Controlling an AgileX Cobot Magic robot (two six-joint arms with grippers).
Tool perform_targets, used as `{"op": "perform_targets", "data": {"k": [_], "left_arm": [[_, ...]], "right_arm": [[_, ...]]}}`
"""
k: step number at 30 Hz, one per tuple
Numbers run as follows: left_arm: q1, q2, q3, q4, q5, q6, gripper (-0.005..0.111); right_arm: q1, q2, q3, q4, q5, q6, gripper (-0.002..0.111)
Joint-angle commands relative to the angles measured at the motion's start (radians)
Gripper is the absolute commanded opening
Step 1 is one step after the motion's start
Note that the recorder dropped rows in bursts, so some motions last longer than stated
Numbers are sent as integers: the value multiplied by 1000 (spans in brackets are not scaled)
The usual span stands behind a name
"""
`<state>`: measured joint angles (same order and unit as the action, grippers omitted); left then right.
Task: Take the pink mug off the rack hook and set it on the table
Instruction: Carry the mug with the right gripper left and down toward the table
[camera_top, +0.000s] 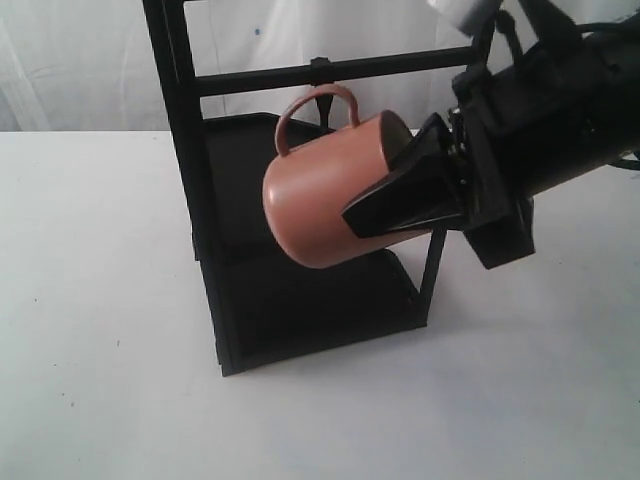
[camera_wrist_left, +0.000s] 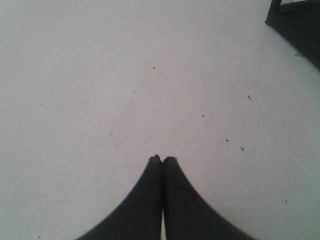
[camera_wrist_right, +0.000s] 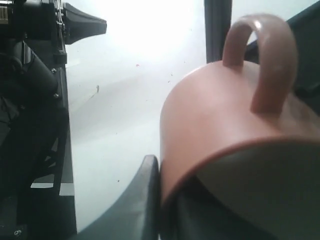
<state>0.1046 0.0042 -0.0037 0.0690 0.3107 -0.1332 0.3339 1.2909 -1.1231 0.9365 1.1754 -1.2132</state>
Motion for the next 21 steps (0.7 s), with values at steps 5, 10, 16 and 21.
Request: {"op": "perform_targets", "data": {"k": [5, 10, 16, 21], "left_arm": [[-8, -4, 4, -9, 16, 2, 0], [-8, -4, 4, -9, 16, 2, 0], [-8, -4, 4, -9, 16, 2, 0], [-8, -4, 4, -9, 16, 2, 0]], "right_arm": [[225, -81, -4, -19, -19, 58, 0], [397, -67, -4, -168, -110, 175, 0], [605, 38, -4, -300, -164, 235, 0], [722, 98, -9, -531, -259, 445, 0]]}}
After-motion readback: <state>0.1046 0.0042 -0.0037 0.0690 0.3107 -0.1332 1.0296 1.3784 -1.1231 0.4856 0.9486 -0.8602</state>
